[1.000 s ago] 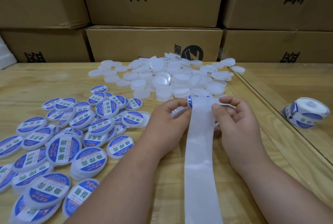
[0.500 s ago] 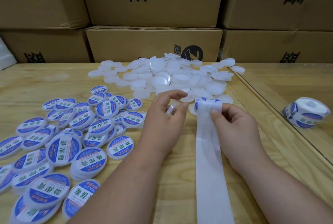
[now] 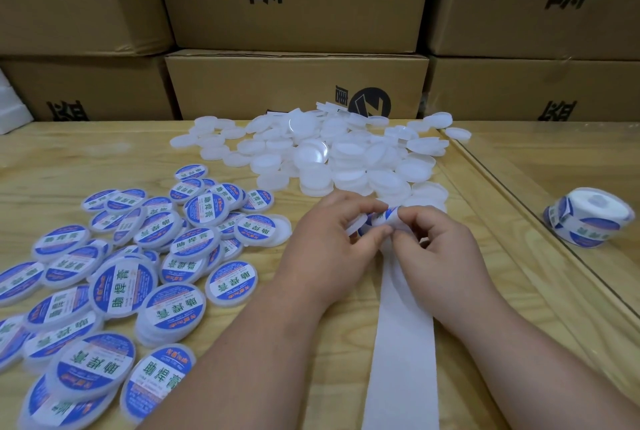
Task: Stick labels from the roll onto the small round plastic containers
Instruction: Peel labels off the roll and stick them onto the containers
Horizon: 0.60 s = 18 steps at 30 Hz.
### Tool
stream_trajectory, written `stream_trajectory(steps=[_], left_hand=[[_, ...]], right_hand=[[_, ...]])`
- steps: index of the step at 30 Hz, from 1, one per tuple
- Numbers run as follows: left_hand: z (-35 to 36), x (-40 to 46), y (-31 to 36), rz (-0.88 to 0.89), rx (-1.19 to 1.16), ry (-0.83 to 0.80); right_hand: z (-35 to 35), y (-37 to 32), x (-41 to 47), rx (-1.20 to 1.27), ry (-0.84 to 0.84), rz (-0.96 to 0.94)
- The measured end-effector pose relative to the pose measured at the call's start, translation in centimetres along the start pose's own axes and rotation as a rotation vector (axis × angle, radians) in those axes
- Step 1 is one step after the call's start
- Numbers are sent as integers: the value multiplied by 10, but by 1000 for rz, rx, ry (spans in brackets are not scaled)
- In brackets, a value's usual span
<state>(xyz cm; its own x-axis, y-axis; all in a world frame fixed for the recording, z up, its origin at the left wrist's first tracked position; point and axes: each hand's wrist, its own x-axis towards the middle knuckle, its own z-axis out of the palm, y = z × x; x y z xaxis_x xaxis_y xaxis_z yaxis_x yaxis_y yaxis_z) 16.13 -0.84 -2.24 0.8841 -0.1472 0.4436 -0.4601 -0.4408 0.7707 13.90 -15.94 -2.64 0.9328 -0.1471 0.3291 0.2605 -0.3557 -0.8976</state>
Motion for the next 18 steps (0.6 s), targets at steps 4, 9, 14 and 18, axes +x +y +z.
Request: stream_trajectory(steps=[4,9,14,18], left_hand=[[-1,-1,2,-55,-21,3],[-1,-1,5,-120,-99,20],[-6,3,3,-268,-280,190],[-7,5,2,-328,-337,283]], right_hand=[[0,-1,-1,-18,-14,-17],[0,2,0,-60,-10,-4],[1,-1,-1,4,33,-5],[1,2,0,52,68,42]])
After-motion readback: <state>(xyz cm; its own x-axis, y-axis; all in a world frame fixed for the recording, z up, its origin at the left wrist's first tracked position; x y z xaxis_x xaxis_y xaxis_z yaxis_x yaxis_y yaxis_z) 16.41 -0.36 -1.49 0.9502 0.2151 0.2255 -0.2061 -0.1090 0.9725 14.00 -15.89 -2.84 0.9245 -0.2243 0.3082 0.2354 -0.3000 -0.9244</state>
